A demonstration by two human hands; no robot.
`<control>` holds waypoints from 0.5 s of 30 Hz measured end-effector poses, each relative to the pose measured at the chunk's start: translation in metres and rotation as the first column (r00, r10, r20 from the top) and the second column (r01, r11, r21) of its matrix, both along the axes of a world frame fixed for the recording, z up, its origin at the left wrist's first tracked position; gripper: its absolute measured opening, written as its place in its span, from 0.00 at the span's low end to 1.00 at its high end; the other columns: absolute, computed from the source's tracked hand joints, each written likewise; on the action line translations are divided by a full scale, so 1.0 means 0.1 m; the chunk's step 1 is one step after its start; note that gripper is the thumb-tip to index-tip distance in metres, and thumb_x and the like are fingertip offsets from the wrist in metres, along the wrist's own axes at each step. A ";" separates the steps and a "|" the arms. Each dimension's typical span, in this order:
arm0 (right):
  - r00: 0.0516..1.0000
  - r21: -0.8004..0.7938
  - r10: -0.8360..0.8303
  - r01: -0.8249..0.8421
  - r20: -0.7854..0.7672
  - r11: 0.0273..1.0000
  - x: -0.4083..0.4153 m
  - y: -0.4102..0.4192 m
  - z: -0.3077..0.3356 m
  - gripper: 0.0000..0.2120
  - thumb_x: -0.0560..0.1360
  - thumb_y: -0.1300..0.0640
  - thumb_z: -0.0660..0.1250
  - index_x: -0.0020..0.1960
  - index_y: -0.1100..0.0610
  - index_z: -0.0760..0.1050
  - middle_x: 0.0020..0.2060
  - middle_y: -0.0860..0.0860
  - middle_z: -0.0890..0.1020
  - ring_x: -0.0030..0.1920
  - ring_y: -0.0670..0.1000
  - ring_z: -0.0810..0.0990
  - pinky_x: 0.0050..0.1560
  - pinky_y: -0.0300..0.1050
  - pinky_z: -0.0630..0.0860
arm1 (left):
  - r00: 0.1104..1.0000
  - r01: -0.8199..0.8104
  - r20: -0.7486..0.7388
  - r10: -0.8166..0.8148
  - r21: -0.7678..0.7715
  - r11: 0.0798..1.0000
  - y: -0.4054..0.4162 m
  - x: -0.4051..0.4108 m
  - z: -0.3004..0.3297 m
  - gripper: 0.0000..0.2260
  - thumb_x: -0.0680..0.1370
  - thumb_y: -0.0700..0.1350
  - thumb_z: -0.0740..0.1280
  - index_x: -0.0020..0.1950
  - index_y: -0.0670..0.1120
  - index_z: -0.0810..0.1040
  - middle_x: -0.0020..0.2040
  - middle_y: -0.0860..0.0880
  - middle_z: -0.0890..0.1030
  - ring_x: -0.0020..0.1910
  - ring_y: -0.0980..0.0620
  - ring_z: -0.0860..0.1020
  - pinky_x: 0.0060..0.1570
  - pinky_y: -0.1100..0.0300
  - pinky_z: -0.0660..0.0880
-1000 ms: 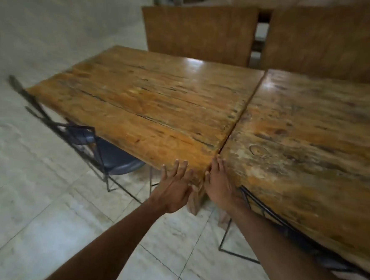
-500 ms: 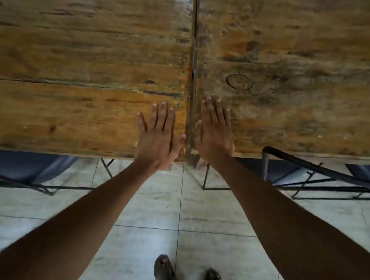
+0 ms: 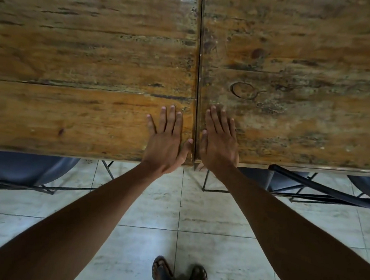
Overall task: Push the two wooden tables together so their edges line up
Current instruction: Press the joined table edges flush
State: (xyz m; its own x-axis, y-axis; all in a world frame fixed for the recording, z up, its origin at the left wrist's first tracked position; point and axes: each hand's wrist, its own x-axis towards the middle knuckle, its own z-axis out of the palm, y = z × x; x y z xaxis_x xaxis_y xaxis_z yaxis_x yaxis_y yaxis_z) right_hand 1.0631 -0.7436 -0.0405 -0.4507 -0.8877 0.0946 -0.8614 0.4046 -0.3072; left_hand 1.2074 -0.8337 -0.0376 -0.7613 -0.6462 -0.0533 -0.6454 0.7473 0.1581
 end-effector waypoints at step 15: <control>1.000 0.098 0.013 -0.013 -0.004 0.995 0.00 -0.01 -0.03 0.28 0.83 0.52 0.44 0.81 0.58 0.48 0.82 0.53 0.49 0.81 0.55 0.42 0.80 0.59 0.45 | 0.999 -0.025 0.047 0.023 0.031 0.999 -0.09 -0.11 0.01 0.35 0.83 0.62 0.45 0.81 0.40 0.45 0.82 0.38 0.44 0.81 0.38 0.40 0.75 0.29 0.43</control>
State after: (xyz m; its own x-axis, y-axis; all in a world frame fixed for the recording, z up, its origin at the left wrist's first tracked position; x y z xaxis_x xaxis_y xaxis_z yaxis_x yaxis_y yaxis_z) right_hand 1.0633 -0.7449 -0.0432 -0.4388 -0.8986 0.0088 -0.8681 0.4213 -0.2626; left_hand 1.1967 -0.8427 -0.0362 -0.7419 -0.6617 -0.1087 -0.6702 0.7267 0.1506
